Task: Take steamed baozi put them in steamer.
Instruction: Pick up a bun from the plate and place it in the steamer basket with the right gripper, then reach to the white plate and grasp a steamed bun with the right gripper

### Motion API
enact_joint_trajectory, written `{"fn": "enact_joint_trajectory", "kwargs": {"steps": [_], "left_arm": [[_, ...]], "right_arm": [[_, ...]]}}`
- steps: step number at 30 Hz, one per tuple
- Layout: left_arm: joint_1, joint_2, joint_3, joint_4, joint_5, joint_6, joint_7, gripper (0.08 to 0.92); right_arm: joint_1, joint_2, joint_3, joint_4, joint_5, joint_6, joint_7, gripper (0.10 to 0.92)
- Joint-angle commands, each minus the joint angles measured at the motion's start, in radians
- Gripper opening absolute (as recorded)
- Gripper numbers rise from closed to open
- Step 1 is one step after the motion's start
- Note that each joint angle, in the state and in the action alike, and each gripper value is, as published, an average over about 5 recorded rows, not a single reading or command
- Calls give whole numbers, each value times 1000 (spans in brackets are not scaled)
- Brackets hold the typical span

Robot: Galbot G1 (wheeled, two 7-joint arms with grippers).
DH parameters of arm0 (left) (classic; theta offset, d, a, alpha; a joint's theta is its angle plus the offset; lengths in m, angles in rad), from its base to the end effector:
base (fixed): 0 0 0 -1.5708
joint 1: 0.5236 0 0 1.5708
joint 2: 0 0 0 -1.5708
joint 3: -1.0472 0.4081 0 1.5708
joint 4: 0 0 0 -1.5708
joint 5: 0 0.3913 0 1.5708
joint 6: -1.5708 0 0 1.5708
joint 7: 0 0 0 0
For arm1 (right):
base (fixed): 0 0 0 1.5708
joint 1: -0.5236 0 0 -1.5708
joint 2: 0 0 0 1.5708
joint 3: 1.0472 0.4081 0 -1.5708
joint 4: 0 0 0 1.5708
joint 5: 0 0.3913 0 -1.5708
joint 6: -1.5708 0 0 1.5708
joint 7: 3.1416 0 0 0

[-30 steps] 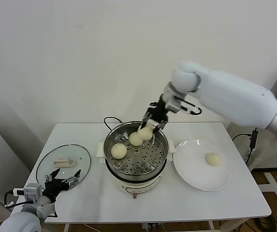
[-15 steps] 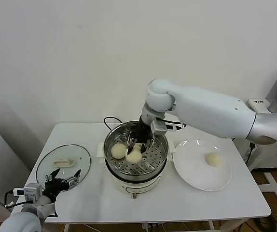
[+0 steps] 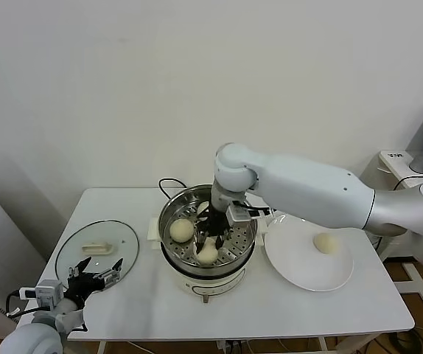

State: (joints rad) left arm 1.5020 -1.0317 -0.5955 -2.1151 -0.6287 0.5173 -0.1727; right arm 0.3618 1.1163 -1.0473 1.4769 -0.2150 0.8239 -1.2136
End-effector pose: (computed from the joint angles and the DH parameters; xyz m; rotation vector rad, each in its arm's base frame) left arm 0.2279 0.1261 -0.2940 -0.1003 -2.6630 0.0258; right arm 0.5632 0.1548 -0.0920 -2.0037 -0.0402 -1.9156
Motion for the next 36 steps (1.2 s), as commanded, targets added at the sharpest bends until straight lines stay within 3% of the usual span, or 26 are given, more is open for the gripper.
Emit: {"fn": "enact_joint_trajectory", "kwargs": {"steps": [1,12,18,27,36], "left_arm": [[0,0,-1,2,-1,-1,1,823],[1,1,-4,1,-3,-1,1,823],[1,7,-10,1,-9,-1,0,823],[10,15,-21,-4,-17,-1,0,823],[10,17,-23,-11,-20,3,-1,823]], "right_arm": [[-47,4,7,10,-39,49,-3,523],[-10,-18,68,-16,-65,7,18,807],[73,-64,165,-139,-36,-88,2,822],[184,-248,139,-294,186,-419,-105,823],[145,-415,88,-381,307,-567,-151,823]]}}
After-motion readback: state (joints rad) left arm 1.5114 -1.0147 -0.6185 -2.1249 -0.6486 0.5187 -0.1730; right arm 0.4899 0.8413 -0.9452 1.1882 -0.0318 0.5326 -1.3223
